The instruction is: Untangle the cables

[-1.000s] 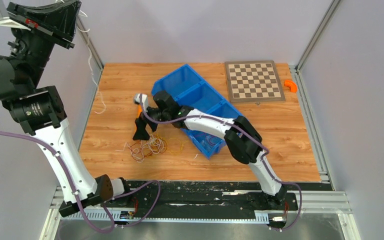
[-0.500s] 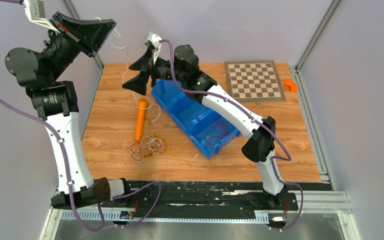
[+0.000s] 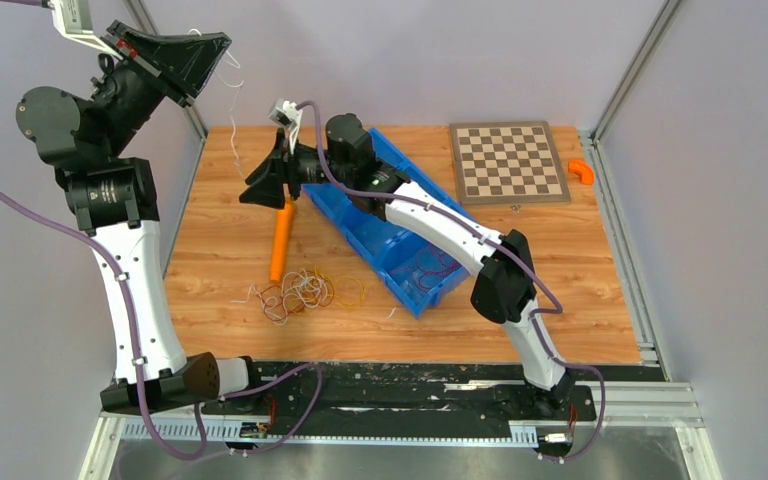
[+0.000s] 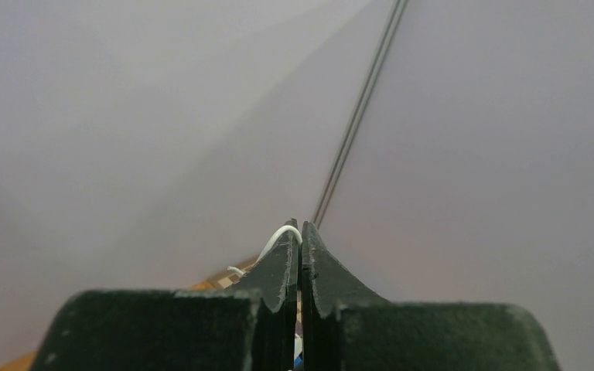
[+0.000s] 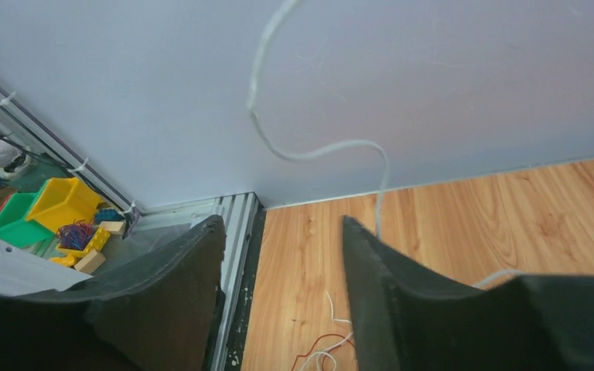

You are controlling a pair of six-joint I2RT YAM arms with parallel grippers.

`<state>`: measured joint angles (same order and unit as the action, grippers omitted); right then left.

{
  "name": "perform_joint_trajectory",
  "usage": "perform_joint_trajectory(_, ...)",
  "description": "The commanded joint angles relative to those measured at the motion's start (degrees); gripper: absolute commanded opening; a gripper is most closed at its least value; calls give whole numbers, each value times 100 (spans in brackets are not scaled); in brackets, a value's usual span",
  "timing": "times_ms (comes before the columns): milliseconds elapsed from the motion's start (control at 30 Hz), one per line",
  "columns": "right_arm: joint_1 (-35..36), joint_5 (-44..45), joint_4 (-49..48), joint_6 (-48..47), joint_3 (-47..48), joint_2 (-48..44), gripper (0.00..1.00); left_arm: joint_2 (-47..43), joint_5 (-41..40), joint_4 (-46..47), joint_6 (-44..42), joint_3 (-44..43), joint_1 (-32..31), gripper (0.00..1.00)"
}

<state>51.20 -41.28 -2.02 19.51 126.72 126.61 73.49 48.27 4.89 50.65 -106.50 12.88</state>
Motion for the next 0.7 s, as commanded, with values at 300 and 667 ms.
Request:
perform_joint_trajectory(300,55,833,-281,-176,223,132,75,88,147,433,238,-210,-3,0)
perform_joint_trajectory(667,25,1211,113,-822,-165,-56,65,36,383,810,503,-24,-37,0)
